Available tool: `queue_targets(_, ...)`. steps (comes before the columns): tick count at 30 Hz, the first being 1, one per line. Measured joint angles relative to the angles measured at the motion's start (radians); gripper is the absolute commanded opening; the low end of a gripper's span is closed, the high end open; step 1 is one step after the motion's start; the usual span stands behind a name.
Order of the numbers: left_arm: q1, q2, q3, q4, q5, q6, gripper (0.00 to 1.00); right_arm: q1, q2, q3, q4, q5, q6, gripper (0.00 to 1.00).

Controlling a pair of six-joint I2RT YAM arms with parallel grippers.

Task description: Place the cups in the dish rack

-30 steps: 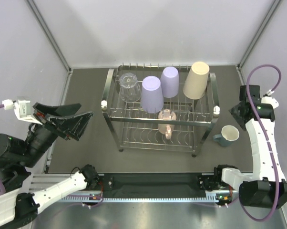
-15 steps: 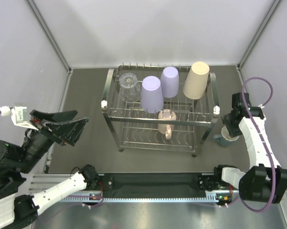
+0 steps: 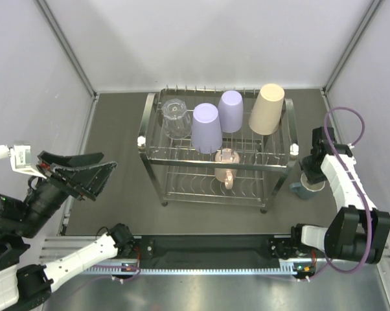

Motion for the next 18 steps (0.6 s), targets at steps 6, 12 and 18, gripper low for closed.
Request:
queue_targets(6,0.000,0.008,0.009,0.001,0.037,-0.049,0.91,-0.006,0.074,-0.011,0.039,-0.011,0.004,0.22)
queue_targets(12,0.000,0.008,-0.003,0.056,0.072,-0.139,0.91,-0.022,0.082,-0.005,0.037,-0.017,-0.003,0.00)
queue_targets(18,0.000,0.063,0.054,0.099,0.131,-0.206,0.98,-0.042,0.082,0.089,0.020,-0.032,-0.032,0.00)
